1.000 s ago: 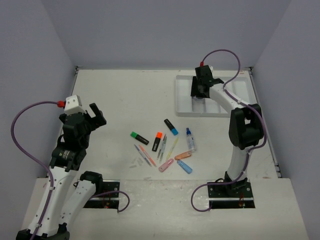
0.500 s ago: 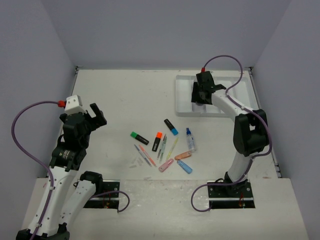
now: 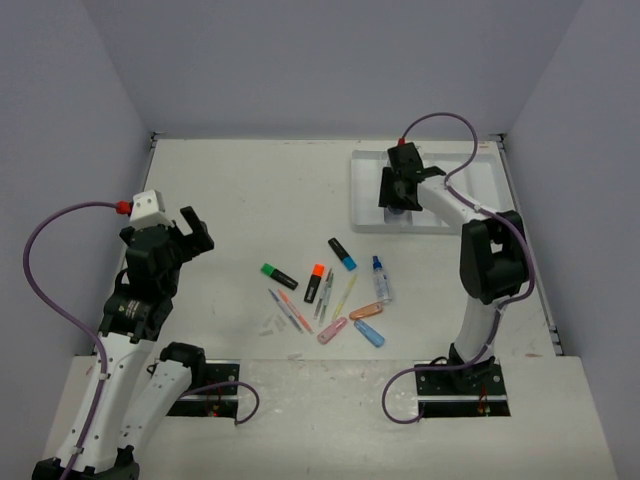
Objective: Sort the stationery into containers
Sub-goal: Place the stationery in the storage box, then pick up the pen from the center of the board.
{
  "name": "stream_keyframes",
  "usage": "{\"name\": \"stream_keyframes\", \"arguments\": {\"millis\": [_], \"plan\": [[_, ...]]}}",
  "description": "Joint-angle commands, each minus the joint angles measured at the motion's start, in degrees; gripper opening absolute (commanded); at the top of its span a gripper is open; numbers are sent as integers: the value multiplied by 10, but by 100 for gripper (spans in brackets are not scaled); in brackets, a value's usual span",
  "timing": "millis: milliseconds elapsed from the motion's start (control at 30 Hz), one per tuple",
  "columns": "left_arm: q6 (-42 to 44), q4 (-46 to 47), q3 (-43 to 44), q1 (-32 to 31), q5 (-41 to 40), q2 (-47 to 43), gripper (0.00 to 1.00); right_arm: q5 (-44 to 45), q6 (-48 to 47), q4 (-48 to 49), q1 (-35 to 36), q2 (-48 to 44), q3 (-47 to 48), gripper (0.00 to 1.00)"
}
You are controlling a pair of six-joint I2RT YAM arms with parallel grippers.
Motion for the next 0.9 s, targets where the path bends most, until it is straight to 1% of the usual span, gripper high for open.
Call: {"name": "stream_keyframes", "arguments": {"millis": [0,133,233,333,367,467,567,600,667,733,800,867], "plan": [[9,22,3,4,4,-4,100,17,3,-5,1,-22,46,67],[8,21,3,5,-2,-2,100,21,-1,-6,3,-64,36,76],[7,21,3,4,-5,-3,100,16,-1,-4,15,-102,14,78],[3,18,3,4,-14,-2,100,14,10,9,63,-153,-51,76],[3,18,3,4,-15,-1,100,19,17,15,96,-164,-65,74],[1,17,3,4,-14,2,100,15,63,44,168,-200,-131,63],[2,18,3,4,-8,4,100,19,115,95,228,-232,-206,59],[2,18,3,4,-5,4,100,41,142,102,239,-239,-218,56],[2,18,3,4,-3,2,100,49,157,120,258,-243,-244,56],[2,20,2,5,1,-1,100,40,207,137,272,-245,-274,47],[3,20,1,4,8,-3,100,29,261,126,278,-235,-284,27],[3,21,-1,4,13,-3,100,65,286,95,299,-219,-285,21]]}}
